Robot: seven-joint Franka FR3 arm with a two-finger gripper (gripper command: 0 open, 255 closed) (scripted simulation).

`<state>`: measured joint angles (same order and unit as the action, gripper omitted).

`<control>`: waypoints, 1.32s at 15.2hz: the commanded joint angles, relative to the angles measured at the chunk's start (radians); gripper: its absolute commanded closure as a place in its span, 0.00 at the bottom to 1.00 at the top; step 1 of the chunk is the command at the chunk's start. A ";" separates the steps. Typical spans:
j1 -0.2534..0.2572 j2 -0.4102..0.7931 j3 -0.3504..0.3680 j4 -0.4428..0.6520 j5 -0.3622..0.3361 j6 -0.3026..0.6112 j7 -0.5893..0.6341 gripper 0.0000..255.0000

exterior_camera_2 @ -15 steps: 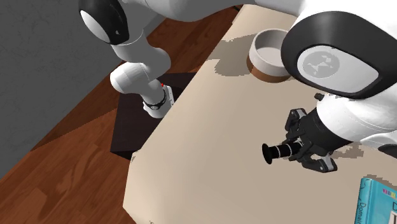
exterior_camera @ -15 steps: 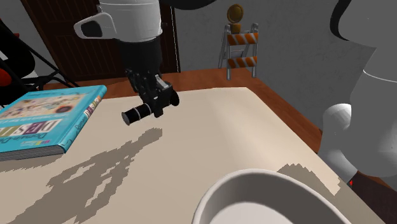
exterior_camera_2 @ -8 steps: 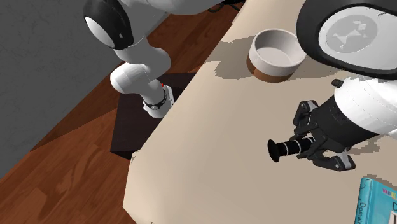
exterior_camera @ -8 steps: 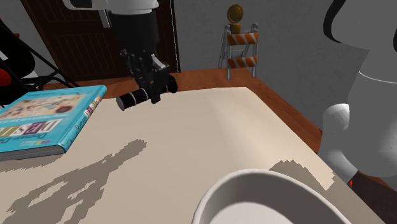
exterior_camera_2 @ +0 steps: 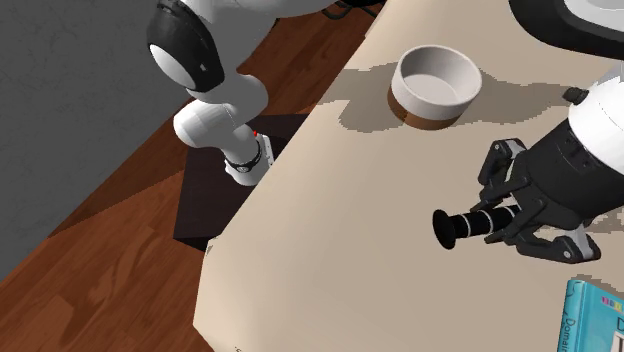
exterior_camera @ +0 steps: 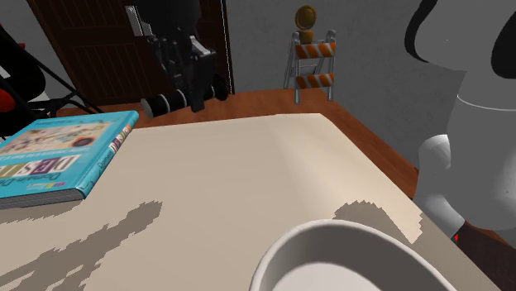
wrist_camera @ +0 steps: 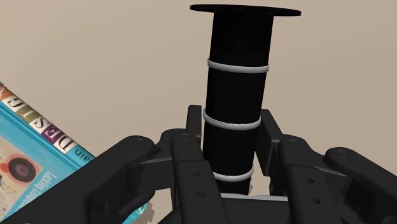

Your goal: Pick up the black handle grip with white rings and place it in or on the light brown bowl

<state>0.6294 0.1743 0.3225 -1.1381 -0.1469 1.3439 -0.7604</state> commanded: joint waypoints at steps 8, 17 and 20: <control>0.048 -0.045 0.031 0.012 0.006 -0.063 0.074 1.00; 0.124 -0.204 0.109 -0.176 0.062 -0.040 0.252 1.00; 0.154 -0.233 0.142 -0.205 0.076 -0.044 0.318 1.00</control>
<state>0.7694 -0.0564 0.4496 -1.3399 -0.0728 1.3021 -0.4732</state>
